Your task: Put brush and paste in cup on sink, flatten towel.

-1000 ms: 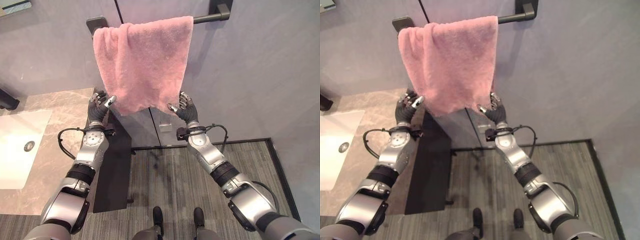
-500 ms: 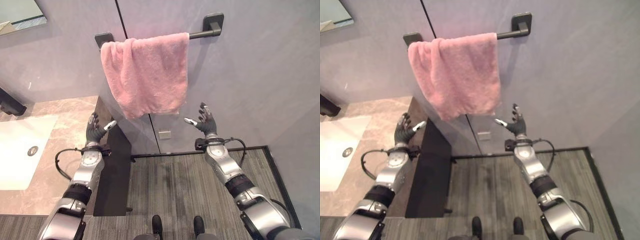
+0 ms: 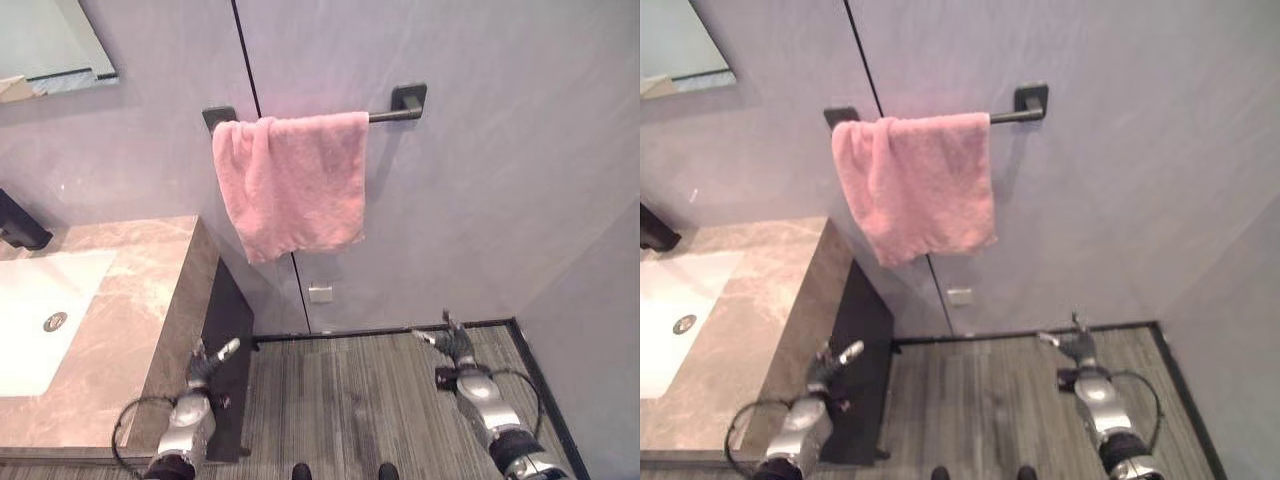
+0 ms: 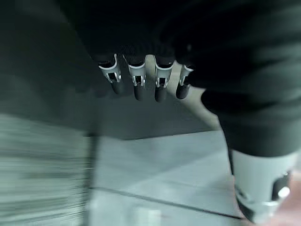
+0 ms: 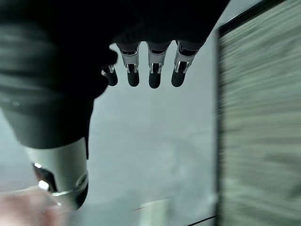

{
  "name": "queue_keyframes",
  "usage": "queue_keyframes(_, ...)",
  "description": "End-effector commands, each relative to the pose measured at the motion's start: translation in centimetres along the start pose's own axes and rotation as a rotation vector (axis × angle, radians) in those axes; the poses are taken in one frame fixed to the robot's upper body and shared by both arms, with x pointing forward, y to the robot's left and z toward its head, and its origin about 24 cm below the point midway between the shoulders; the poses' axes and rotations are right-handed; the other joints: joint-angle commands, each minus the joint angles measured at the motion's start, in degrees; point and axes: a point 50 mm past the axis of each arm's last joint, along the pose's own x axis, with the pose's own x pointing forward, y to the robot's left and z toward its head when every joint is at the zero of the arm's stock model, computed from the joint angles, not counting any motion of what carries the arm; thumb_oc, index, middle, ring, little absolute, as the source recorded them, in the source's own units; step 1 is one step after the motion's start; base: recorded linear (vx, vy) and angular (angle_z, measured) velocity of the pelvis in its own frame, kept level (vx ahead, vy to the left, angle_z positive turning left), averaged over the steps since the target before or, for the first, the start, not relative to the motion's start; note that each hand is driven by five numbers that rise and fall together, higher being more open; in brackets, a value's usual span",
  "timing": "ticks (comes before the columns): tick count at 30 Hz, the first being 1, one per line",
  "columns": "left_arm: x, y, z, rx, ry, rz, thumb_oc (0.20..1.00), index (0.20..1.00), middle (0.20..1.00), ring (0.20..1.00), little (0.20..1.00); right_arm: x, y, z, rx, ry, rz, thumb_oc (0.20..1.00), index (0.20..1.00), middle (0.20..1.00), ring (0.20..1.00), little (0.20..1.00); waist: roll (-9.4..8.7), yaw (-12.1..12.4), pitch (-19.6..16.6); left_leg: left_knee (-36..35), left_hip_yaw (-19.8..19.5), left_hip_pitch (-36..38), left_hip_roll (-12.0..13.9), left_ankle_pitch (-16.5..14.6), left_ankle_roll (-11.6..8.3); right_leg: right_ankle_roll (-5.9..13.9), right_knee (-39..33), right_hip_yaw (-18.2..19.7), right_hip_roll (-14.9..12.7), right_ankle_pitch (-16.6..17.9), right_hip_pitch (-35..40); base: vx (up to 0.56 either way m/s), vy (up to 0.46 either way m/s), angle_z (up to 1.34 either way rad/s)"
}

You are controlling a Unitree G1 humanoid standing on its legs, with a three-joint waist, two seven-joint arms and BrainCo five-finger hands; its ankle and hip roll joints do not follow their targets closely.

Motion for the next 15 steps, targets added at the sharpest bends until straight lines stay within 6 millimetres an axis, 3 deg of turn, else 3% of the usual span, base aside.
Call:
queue_keyframes(1, -0.1, 0.8, -2.3, 0.078, 0.097, 0.008, 1.0, 1.0, 1.0, 1.0, 1.0, -0.6, -0.3, -2.8, -0.06, 0.09, 0.022, 1.0, 1.0, 1.0, 1.0, 1.0, -2.53, 0.1, -4.89, 0.33, 0.42, -0.29, 4.76, -0.7, -4.25, 4.37, 2.76, -0.09, -6.38, 0.01, -1.57, -0.01, -0.038, -0.01)
queue_keyframes(6, -1.7, 1.6, -6.7, 0.223, 0.295, 0.006, 1.0, 1.0, 1.0, 1.0, 1.0, -2.0, -0.1, -6.8, -0.181, 0.251, 0.066, 1.0, 1.0, 1.0, 1.0, 1.0, -2.84, -0.1, -5.45, 0.33, 0.55, 0.1, 5.1, -0.85, -4.28, 4.21, 2.41, 0.39, -5.96, 0.16, -1.6, -0.01, -0.029, -0.09)
queue_keyframes(11, -2.7, 2.8, -8.4, 0.263, 0.36, 0.027, 1.0, 1.0, 1.0, 1.0, 1.0, -2.5, -0.3, -7.6, -0.175, 0.263, 0.074, 1.0, 1.0, 1.0, 1.0, 1.0, -3.37, -0.17, -5.53, 0.33, 0.52, 0.18, 5.27, -0.98, -4.2, 4.1, 2.52, 0.51, -5.72, 0.03, -1.69, 0.0, -0.006, -0.04)
queue_keyframes(15, -3.2, 3.6, -9.3, 0.27, 0.403, 0.041, 1.0, 1.0, 1.0, 1.0, 1.0, -2.2, -0.8, -6.9, -0.185, 0.232, 0.061, 1.0, 1.0, 1.0, 1.0, 1.0, -3.7, -0.05, -5.01, 0.33, 0.32, 0.5, 5.02, -1.24, -3.92, 4.17, 2.98, 0.61, -5.64, -0.28, -1.63, 0.0, 0.0, 0.0)
